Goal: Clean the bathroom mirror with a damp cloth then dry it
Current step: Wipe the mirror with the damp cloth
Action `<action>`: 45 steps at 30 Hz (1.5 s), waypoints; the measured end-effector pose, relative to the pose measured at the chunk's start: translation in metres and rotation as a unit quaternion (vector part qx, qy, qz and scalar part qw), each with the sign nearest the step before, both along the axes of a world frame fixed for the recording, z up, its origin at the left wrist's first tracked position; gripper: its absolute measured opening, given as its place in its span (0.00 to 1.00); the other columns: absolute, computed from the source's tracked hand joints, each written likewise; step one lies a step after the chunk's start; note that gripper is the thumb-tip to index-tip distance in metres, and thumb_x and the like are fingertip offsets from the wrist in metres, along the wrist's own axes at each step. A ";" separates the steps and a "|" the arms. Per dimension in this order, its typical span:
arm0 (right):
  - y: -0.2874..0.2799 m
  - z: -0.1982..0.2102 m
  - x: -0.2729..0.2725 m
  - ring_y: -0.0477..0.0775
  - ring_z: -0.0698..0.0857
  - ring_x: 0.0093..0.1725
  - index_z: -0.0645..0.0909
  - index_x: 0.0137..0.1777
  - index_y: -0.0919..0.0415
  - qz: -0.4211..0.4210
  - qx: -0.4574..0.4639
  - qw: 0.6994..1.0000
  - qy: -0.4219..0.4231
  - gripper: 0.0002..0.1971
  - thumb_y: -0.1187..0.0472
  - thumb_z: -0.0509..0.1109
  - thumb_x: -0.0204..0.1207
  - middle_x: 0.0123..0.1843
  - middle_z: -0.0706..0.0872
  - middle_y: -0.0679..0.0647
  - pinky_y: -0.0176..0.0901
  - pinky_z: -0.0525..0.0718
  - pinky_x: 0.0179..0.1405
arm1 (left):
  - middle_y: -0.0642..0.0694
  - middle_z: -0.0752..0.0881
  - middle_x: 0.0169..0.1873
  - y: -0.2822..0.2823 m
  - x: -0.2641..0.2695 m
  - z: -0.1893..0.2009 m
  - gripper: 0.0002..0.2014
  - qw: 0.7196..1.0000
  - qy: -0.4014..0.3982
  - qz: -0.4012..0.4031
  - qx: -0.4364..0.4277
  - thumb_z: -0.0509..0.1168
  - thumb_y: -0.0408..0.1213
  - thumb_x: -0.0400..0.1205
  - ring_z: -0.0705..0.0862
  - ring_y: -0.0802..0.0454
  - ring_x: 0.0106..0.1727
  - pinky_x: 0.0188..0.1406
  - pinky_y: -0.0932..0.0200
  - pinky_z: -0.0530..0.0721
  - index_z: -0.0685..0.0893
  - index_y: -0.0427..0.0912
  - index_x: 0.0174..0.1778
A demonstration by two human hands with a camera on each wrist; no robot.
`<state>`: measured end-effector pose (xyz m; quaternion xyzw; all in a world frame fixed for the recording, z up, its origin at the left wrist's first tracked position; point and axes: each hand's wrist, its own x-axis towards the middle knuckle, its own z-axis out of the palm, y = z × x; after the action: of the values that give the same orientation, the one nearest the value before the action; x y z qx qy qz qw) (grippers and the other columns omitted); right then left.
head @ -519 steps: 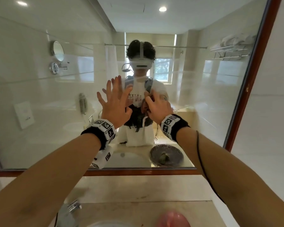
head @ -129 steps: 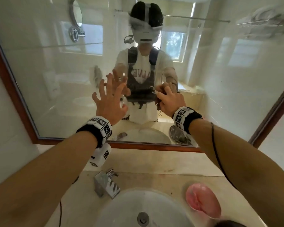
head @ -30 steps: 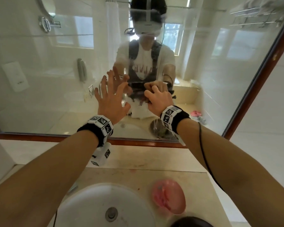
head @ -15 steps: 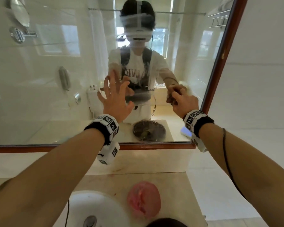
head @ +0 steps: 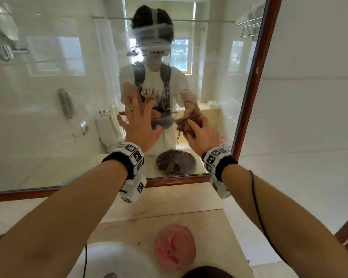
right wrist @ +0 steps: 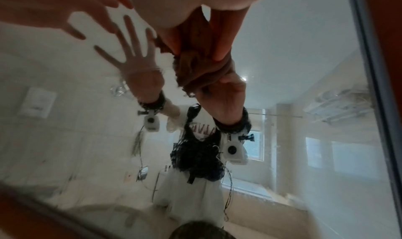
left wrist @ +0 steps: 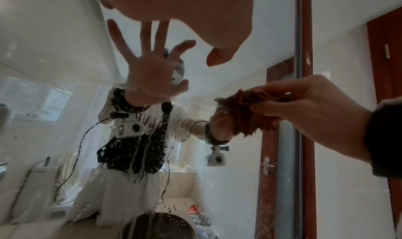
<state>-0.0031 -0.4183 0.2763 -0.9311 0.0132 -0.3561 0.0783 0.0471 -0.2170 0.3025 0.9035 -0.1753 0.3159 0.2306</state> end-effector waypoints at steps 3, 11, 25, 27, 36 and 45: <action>0.013 -0.011 -0.001 0.60 0.81 0.54 0.70 0.75 0.55 0.009 0.012 1.000 0.009 0.26 0.45 0.60 0.80 0.70 0.70 0.63 0.47 0.85 0.44 | 0.46 0.39 0.87 0.002 0.002 0.003 0.35 1.000 -0.007 -0.004 -0.001 0.69 0.47 0.75 0.40 0.36 0.87 0.77 0.19 0.47 0.63 0.57 0.78; 0.009 -0.001 0.000 0.62 0.83 0.50 0.74 0.72 0.56 0.003 -0.014 0.999 0.045 0.21 0.58 0.67 0.79 0.69 0.72 0.61 0.47 0.82 0.39 | 0.43 0.42 0.87 0.003 0.004 -0.004 0.34 1.000 -0.017 -0.003 0.011 0.69 0.49 0.76 0.41 0.35 0.86 0.77 0.19 0.49 0.65 0.56 0.77; -0.073 0.014 -0.002 0.63 0.83 0.44 0.68 0.71 0.59 -0.086 0.141 0.986 -0.026 0.25 0.59 0.68 0.75 0.68 0.69 0.60 0.50 0.82 0.38 | 0.36 0.47 0.87 -0.038 0.004 -0.011 0.32 0.992 -0.099 -0.019 0.077 0.68 0.47 0.75 0.46 0.32 0.86 0.76 0.18 0.47 0.63 0.56 0.73; -0.080 0.013 -0.003 0.64 0.82 0.45 0.70 0.68 0.62 -0.104 0.140 0.985 -0.012 0.21 0.60 0.67 0.75 0.66 0.70 0.61 0.52 0.82 0.41 | 0.36 0.48 0.87 -0.048 0.001 -0.013 0.31 0.990 -0.109 -0.024 0.089 0.68 0.46 0.74 0.47 0.32 0.86 0.76 0.18 0.49 0.63 0.55 0.72; -0.067 0.013 0.005 0.66 0.80 0.41 0.74 0.60 0.64 -0.121 0.121 0.985 0.028 0.13 0.62 0.63 0.76 0.60 0.74 0.63 0.49 0.76 0.36 | 0.38 0.47 0.87 -0.032 0.002 -0.028 0.33 0.990 -0.099 -0.012 0.097 0.70 0.45 0.74 0.47 0.33 0.87 0.75 0.17 0.49 0.63 0.56 0.72; 0.025 -0.024 0.018 0.68 0.82 0.45 0.79 0.55 0.57 -0.046 0.172 0.981 0.077 0.11 0.62 0.65 0.72 0.69 0.74 0.57 0.49 0.79 0.44 | 0.36 0.50 0.86 0.035 0.002 -0.040 0.31 0.990 -0.097 0.016 0.105 0.69 0.43 0.72 0.49 0.31 0.86 0.75 0.16 0.45 0.68 0.54 0.71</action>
<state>0.0153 -0.3931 0.2519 -0.9266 0.1235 -0.2792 0.2196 0.0487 -0.1822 0.2625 0.8906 -0.2145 0.3852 0.1111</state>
